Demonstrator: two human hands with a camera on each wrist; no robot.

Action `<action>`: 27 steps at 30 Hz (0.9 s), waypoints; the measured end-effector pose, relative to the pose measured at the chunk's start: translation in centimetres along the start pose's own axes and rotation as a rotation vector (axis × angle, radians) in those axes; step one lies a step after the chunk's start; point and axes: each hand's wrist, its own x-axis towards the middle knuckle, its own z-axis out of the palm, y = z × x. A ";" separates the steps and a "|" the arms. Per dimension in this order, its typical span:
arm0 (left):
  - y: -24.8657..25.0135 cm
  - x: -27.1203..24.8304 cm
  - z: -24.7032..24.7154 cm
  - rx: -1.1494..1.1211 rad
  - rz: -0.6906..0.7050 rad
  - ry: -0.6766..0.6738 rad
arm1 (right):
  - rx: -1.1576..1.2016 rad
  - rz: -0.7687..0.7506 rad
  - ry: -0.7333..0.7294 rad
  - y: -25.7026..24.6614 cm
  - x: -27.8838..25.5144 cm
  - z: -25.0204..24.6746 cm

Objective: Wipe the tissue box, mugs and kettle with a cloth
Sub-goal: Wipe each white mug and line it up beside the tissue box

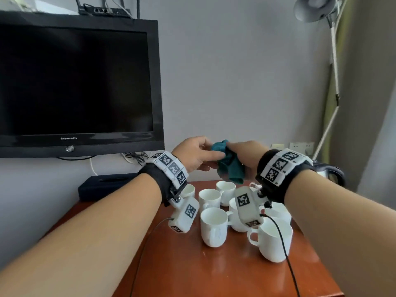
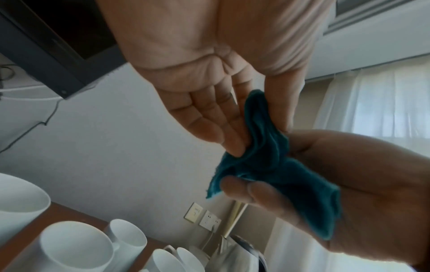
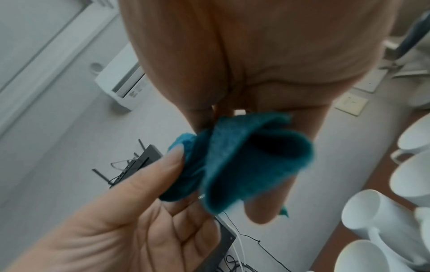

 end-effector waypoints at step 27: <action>-15.3 2.2 -6.0 0.233 -0.456 0.153 | -0.085 0.001 0.094 5.9 4.1 1.0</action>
